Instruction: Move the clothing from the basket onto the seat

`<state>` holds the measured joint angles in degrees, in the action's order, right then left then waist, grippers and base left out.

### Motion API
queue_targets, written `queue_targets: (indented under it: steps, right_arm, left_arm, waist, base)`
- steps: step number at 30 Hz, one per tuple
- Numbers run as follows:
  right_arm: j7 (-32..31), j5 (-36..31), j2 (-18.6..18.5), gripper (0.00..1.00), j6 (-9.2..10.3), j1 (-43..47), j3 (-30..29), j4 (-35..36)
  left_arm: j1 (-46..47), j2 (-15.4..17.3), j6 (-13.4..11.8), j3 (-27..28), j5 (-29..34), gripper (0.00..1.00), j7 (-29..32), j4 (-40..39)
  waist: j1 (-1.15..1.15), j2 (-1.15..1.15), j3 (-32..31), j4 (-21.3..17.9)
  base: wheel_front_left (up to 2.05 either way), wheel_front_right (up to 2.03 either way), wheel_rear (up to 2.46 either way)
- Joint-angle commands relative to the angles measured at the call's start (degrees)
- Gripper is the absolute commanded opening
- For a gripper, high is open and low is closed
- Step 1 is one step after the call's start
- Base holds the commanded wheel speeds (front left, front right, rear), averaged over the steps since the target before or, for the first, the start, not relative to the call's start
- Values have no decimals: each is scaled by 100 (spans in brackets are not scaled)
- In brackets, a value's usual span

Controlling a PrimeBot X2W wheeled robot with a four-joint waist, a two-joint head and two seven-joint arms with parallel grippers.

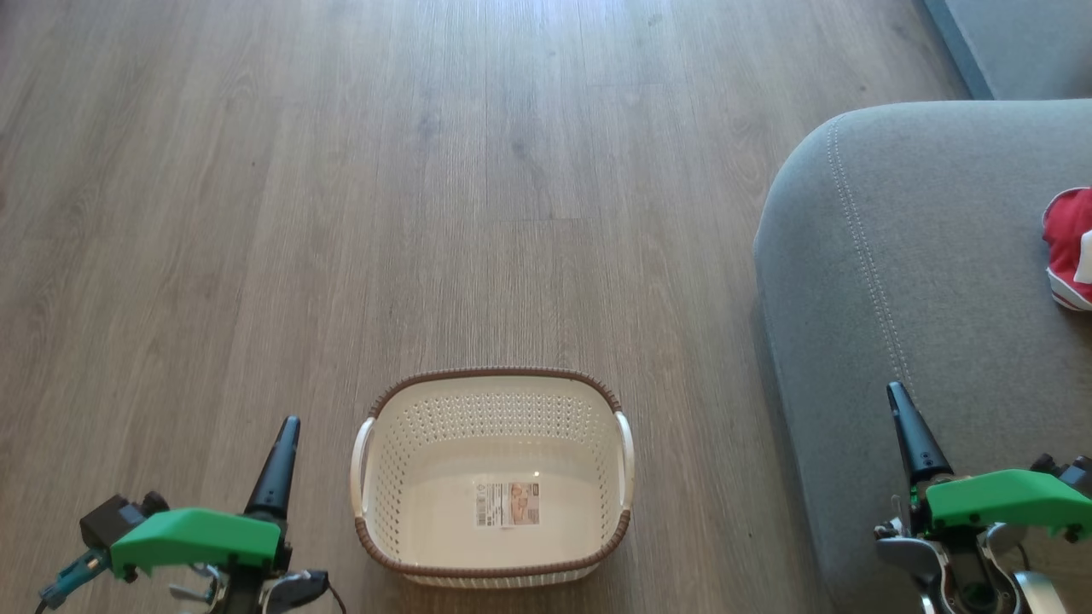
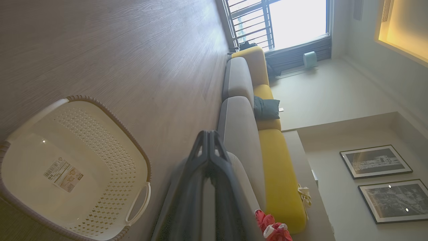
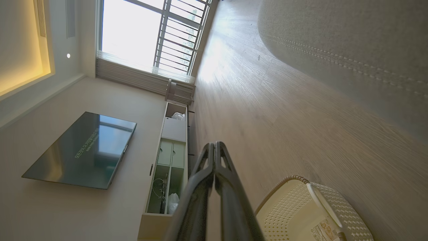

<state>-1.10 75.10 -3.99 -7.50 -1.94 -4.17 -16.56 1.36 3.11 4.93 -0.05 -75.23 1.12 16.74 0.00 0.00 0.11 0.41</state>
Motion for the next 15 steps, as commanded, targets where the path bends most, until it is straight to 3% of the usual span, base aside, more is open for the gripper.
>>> queue_targets:
  steps: [1, 15]
  right_arm:
    - [-70, 170, -12, 0, 1, -301, 37, 214]
    - [-323, 1082, 41, 0, 1, -370, -97, 238]
  left_arm:
    - [359, 26, 56, 189, -166, 0, 49, -220]
    - [428, 22, 172, 428, -1081, 0, 306, -249]
  waist:
    - [0, 0, 0, -2]
    - [0, 0, 4, -24]
  base:
    - [0, 0, 0]
    - [0, 0, 0]
